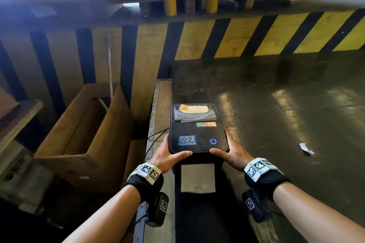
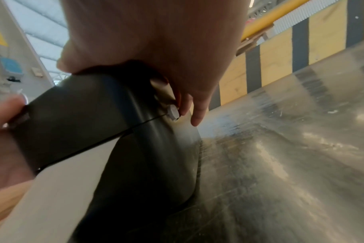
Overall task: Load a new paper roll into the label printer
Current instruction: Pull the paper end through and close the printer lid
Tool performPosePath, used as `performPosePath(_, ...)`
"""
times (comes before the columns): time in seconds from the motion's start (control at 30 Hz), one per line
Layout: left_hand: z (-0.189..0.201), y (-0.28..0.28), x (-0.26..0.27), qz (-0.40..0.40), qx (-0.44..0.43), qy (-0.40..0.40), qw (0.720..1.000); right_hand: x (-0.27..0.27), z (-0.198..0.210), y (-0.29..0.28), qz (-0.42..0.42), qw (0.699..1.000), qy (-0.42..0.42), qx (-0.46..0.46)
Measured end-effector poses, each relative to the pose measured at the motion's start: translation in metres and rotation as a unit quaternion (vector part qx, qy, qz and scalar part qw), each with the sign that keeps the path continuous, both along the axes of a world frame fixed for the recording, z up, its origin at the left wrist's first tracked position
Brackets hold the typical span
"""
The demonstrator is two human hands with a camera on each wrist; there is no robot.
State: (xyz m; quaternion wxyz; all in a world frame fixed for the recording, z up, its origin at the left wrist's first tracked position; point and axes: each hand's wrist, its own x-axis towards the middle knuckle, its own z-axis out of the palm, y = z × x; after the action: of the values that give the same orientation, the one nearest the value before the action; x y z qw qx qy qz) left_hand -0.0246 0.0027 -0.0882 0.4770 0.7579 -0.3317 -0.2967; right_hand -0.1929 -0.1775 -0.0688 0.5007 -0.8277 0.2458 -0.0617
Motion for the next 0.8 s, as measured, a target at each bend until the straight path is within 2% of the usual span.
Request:
performPosePath(0.3, -0.0049, -0.0005, -0.0008, -0.002, -0.044, 0.036, 0.998, 0.0007, -0.0046, 0.0025, -0.010, 1.000, -0.025, 0.006)
performPosePath(0.8, -0.0102, 0.0003, 0.0028, -0.008, -0.033, 0.040, 0.999, 0.0001, -0.0082, 0.0037, -0.017, 0.999, -0.028, 0.023)
